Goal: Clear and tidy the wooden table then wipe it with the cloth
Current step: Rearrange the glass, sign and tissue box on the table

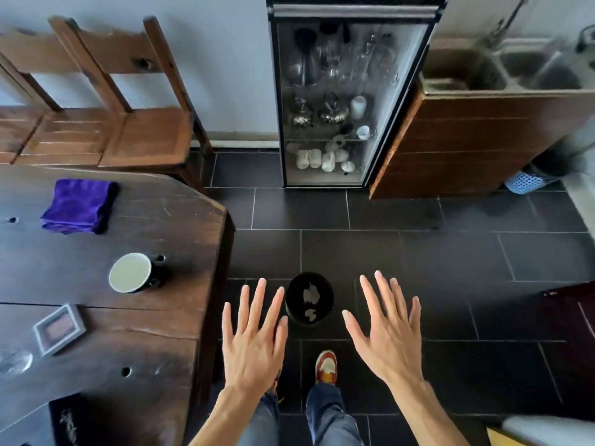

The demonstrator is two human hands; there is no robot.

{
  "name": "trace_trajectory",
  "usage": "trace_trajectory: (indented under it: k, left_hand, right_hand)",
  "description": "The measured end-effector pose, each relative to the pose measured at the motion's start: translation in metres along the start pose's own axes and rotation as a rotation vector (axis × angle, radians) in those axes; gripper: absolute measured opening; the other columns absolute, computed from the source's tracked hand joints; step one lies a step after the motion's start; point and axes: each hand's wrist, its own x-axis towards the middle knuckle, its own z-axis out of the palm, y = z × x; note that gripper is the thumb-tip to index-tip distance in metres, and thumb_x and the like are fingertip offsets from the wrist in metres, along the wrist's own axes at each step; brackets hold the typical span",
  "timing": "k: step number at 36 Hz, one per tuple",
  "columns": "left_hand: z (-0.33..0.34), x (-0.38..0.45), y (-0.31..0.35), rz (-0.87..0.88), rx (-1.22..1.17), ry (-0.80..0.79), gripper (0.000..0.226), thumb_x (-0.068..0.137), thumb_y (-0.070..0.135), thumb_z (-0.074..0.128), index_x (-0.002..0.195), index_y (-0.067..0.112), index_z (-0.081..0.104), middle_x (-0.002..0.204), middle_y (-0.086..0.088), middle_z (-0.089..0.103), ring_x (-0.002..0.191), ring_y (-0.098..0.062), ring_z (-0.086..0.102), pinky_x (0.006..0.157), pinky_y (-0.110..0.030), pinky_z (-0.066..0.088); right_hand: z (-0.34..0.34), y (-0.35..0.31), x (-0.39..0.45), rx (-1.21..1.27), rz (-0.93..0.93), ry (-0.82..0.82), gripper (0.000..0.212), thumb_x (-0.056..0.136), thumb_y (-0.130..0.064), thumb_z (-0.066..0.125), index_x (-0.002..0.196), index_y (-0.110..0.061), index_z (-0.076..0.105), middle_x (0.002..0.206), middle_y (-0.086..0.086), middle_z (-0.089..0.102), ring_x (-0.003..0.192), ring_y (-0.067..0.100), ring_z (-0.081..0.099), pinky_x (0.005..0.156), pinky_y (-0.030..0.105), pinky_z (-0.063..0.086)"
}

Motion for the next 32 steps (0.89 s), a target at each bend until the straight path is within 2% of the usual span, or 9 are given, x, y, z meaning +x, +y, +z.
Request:
trace_trajectory:
  k: [8,17,24,29,32]
  left_hand:
    - [-0.036,-0.026,-0.006,-0.032,0.027,0.075,0.057,0.104,0.049,0.033,0.16,0.038,0.028,0.172,0.004,0.015,0.159,-0.024,0.014,0.125,-0.054,0.015]
    - [-0.047,-0.057,-0.006,-0.161,0.03,0.139,0.057,0.102,0.05,0.032,0.158,0.039,0.032,0.17,0.003,0.024,0.157,-0.024,0.021,0.12,-0.057,0.025]
    - [-0.049,-0.096,-0.007,-0.314,0.055,0.15,0.057,0.103,0.051,0.031,0.159,0.037,0.032,0.17,0.003,0.022,0.158,-0.026,0.019,0.122,-0.056,0.019]
    - [-0.056,-0.132,-0.018,-0.418,0.055,0.166,0.057,0.104,0.052,0.031,0.159,0.038,0.03,0.17,0.004,0.021,0.158,-0.024,0.016,0.123,-0.056,0.015]
    - [-0.058,-0.159,-0.031,-0.462,0.053,0.178,0.058,0.104,0.053,0.03,0.16,0.039,0.027,0.171,0.006,0.02,0.158,-0.024,0.016,0.123,-0.056,0.015]
  right_hand:
    - [-0.035,-0.013,-0.031,-0.017,-0.047,0.028,0.076,0.096,-0.073,0.025,0.159,-0.031,0.025,0.167,0.001,0.024,0.154,0.027,0.019,0.119,0.065,0.022]
    - [-0.045,-0.019,-0.033,-0.035,-0.182,0.028,0.076,0.095,-0.073,0.027,0.159,-0.031,0.026,0.166,0.0,0.026,0.154,0.026,0.02,0.118,0.066,0.024]
    - [-0.046,-0.036,-0.032,-0.032,-0.392,-0.033,0.074,0.097,-0.072,0.023,0.16,-0.031,0.022,0.168,-0.003,0.02,0.155,0.023,0.015,0.12,0.063,0.02]
    - [-0.044,-0.065,-0.046,-0.032,-0.504,-0.055,0.071,0.097,-0.069,0.027,0.158,-0.032,0.026,0.166,-0.002,0.024,0.154,0.023,0.02,0.12,0.062,0.021]
    - [-0.043,-0.088,-0.063,-0.03,-0.545,-0.066,0.072,0.097,-0.071,0.022,0.158,-0.032,0.027,0.166,-0.002,0.025,0.154,0.023,0.021,0.12,0.062,0.022]
